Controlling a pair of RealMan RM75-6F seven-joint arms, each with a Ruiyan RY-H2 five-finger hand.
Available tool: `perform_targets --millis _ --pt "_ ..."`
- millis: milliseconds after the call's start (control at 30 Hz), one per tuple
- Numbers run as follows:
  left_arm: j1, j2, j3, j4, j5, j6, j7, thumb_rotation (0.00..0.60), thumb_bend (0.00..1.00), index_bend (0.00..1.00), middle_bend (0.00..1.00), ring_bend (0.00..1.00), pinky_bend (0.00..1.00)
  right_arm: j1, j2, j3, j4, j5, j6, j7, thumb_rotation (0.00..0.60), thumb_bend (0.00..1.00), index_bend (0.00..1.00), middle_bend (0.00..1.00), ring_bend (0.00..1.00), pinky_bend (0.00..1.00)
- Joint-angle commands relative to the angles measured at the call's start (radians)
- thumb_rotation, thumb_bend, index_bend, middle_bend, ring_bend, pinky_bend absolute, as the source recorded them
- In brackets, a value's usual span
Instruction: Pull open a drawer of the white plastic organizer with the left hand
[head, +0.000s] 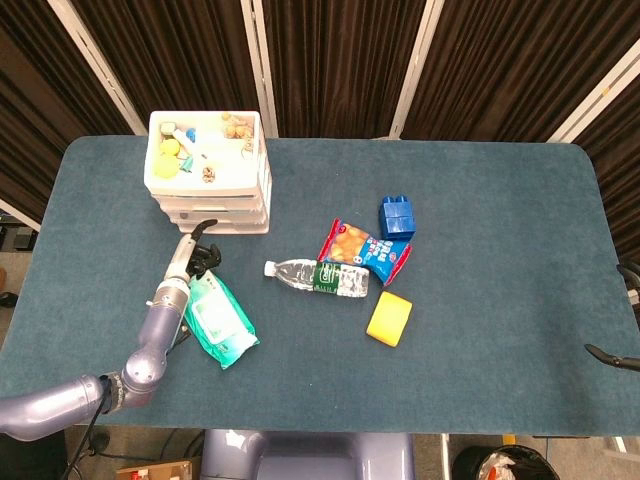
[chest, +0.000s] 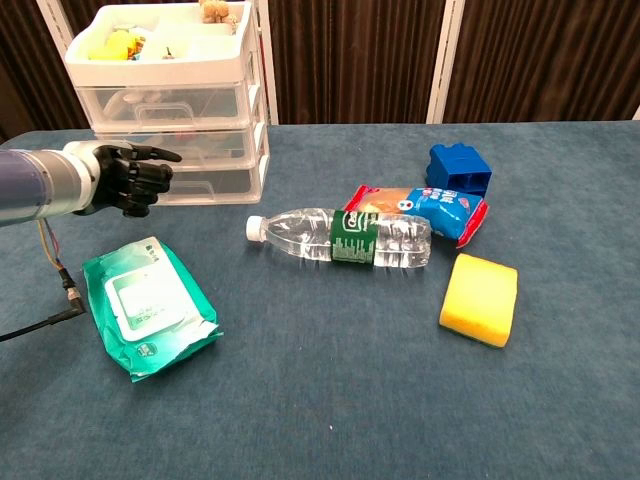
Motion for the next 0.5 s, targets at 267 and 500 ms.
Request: perform_targets --millis 267,500 --pt "-0.046 -0.046 -0.015 0.088 -0.020 -0.040 -0.019 0.600 0.75 0.12 0.97 0.92 0.89 0.000 0.002 -0.001 -0.001 0.001 -0.003 0.007 0.600 0.13 0.00 0.00 0.00 0.00" --pt "-0.057 -0.067 -0.031 0.126 -0.028 -0.084 -0.059 0.600 0.75 0.14 0.97 0.92 0.89 0.001 0.003 -0.001 -0.003 0.001 -0.003 0.008 0.600 0.13 0.00 0.00 0.00 0.00"
